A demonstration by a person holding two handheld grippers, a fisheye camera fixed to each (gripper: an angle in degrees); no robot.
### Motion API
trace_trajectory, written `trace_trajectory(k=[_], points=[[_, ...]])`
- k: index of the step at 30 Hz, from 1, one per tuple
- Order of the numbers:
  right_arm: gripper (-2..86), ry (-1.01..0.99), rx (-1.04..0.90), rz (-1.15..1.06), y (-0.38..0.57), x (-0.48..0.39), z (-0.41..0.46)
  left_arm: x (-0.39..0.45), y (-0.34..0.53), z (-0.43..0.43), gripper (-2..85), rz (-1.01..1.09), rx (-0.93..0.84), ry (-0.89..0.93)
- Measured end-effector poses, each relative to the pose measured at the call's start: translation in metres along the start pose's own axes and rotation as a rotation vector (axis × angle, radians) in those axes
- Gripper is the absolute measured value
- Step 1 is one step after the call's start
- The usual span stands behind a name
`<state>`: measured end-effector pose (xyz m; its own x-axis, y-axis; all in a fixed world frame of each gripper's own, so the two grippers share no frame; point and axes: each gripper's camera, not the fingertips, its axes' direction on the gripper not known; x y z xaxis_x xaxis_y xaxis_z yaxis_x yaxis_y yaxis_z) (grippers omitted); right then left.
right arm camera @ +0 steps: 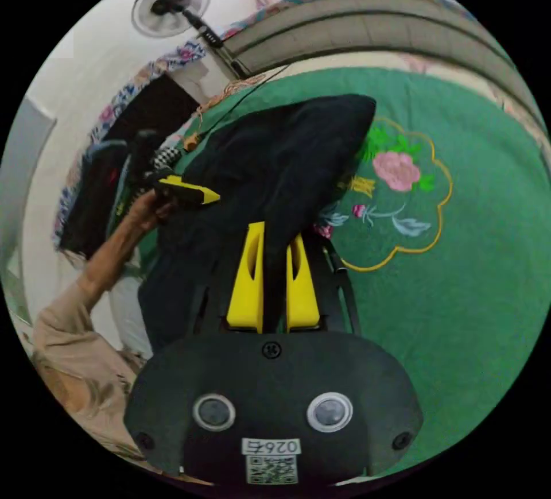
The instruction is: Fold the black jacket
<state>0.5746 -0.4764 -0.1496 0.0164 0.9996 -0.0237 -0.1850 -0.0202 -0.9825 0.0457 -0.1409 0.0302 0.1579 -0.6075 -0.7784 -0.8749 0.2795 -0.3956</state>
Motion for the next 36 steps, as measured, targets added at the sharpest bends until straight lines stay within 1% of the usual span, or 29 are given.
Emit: trace_trajectory(k=[1, 2, 3, 4, 5, 7, 8, 10, 11, 13, 17, 19, 21, 23, 24, 25, 26, 27, 28, 29, 30, 31, 32, 34, 36], points=[[1.9, 0.137, 0.006, -0.107, 0.001, -0.037, -0.014, 0.029, 0.001, 0.001, 4.8, 0.084, 0.008, -0.118], [1.8, 0.266, 0.021, -0.206, 0.005, -0.072, -0.028, 0.044, 0.002, 0.001, 4.8, 0.127, 0.014, -0.173], [1.7, 0.33, 0.032, -0.253, 0.01, -0.089, -0.036, 0.075, 0.005, 0.002, 4.7, 0.201, 0.039, -0.259], [1.6, 0.451, 0.061, -0.327, 0.022, -0.119, -0.052, 0.103, 0.011, 0.001, 4.6, 0.254, 0.091, -0.31], [1.5, 0.555, 0.103, -0.375, 0.039, -0.143, -0.071, 0.116, 0.014, -0.001, 4.6, 0.273, 0.124, -0.32], [1.5, 0.674, 0.178, -0.403, 0.067, -0.169, -0.105, 0.164, 0.026, -0.009, 4.5, 0.324, 0.263, -0.283], [1.4, 0.716, 0.229, -0.392, 0.084, -0.18, -0.132, 0.175, 0.029, -0.011, 4.5, 0.333, 0.297, -0.263], [1.4, 0.72, 0.309, -0.341, 0.109, -0.189, -0.18, 0.219, 0.036, -0.01, 4.5, 0.358, 0.413, -0.159], [1.3, 0.72, 0.355, -0.307, 0.126, -0.193, -0.212, 0.231, 0.036, -0.008, 4.5, 0.365, 0.433, -0.134], [1.3, 0.761, 0.388, -0.273, 0.149, -0.198, -0.26, 0.283, 0.025, 0.009, 4.5, 0.424, 0.473, -0.046], [1.3, 0.904, 0.365, -0.2, 0.198, -0.202, -0.367, 0.366, -0.007, 0.056, 4.4, 0.515, 0.489, 0.099], [1.3, 0.96, 0.309, -0.171, 0.212, -0.196, -0.41, 0.417, -0.038, 0.104, 4.5, 0.565, 0.478, 0.182], [1.5, 1.01, 0.224, -0.138, 0.221, -0.182, -0.445, 0.45, -0.064, 0.148, 4.6, 0.593, 0.463, 0.227], [2.1, 1.083, 0.085, -0.084, 0.223, -0.147, -0.479, 0.479, -0.093, 0.199, 4.9, 0.599, 0.448, 0.26], [2.4, 1.101, 0.049, -0.066, 0.221, -0.133, -0.485, 0.494, -0.115, 0.237, 5.2, 0.596, 0.441, 0.278], [3.7, 1.132, -0.025, -0.04, 0.217, -0.101, -0.493, 0.504, -0.139, 0.281, 5.8, 0.59, 0.437, 0.282], [5.6, 1.14, -0.064, 0.035, 0.212, -0.057, -0.499, 0.507, -0.151, 0.305, 6.1, 0.59, 0.431, 0.271], [5.7, 1.134, -0.073, 0.1, 0.211, -0.032, -0.501, 0.508, -0.177, 0.357, 6.7, 0.566, 0.374, 0.219], [5.9, 1.112, -0.108, 0.253, 0.211, 0.019, -0.5, 0.501, -0.202, 0.411, 6.1, 0.493, 0.249, 0.142], [4.7, 1.124, -0.155, 0.39, 0.219, 0.059, -0.493, 0.496, -0.212, 0.438, 5.8, 0.45, 0.168, 0.102], [4.0, 1.146, -0.149, 0.419, 0.225, 0.07, -0.487, 0.479, -0.226, 0.481, 2.8, 0.335, 0.024, 0.033], [1.7, 1.169, -0.064, 0.433, 0.238, 0.075, -0.477, 0.463, -0.231, 0.508, 0.9, 0.238, -0.046, -0.056], [0.2, 1.132, 0.036, 0.415, 0.253, 0.069, -0.466, 0.459, -0.23, 0.515, 0.5, 0.246, -0.053, -0.073], [-0.6, 1.061, 0.106, 0.393, 0.275, 0.057, -0.447, 0.448, -0.213, 0.52, -0.3, 0.363, -0.008, -0.055], [-0.9, 1.026, 0.092, 0.405, 0.295, 0.053, -0.423, 0.436, -0.204, 0.518, -0.5, 0.358, -0.007, -0.059]])
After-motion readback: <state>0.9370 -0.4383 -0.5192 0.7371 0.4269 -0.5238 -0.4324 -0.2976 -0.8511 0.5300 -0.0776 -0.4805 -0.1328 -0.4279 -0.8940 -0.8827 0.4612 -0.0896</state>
